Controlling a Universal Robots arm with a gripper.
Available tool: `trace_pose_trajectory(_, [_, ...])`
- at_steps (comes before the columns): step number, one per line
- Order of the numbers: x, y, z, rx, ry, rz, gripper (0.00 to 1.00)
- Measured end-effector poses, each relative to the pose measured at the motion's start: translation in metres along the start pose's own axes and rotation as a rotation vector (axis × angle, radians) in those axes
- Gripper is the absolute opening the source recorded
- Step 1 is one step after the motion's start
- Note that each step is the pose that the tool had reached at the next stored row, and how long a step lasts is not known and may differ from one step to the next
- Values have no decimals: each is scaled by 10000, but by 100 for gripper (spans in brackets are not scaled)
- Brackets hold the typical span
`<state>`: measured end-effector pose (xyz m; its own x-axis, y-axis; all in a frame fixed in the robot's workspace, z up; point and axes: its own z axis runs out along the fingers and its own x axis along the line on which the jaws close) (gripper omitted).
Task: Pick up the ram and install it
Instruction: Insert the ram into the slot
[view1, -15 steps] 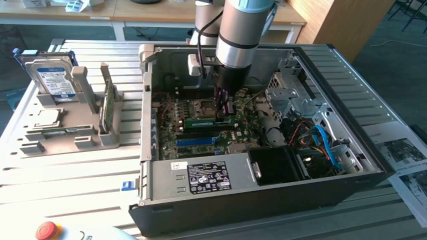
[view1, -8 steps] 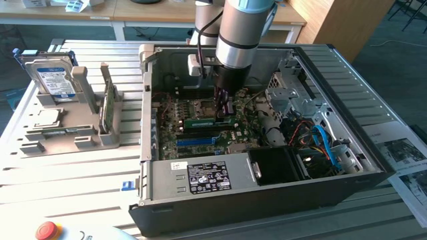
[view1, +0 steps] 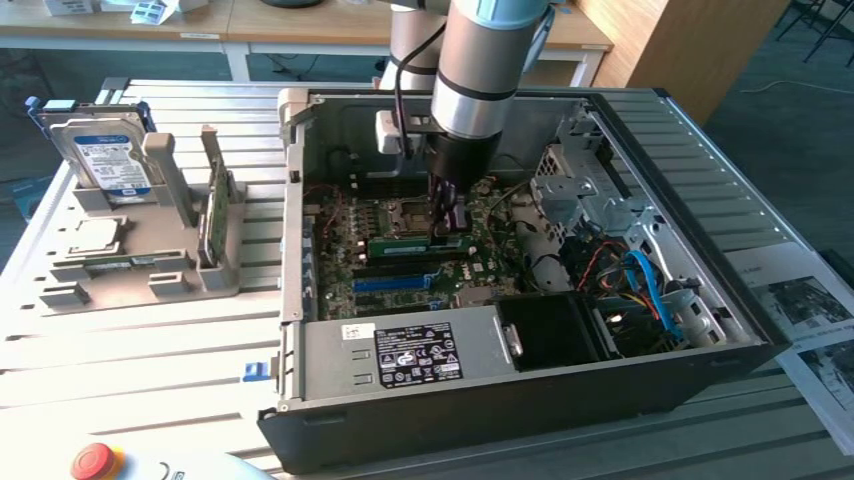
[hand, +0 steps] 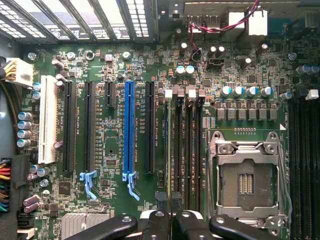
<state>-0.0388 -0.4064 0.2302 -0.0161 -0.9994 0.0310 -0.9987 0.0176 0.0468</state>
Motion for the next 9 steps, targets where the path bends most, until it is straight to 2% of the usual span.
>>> trace_pose_trajectory(9, [-1,-1,16,1,-1,0,12])
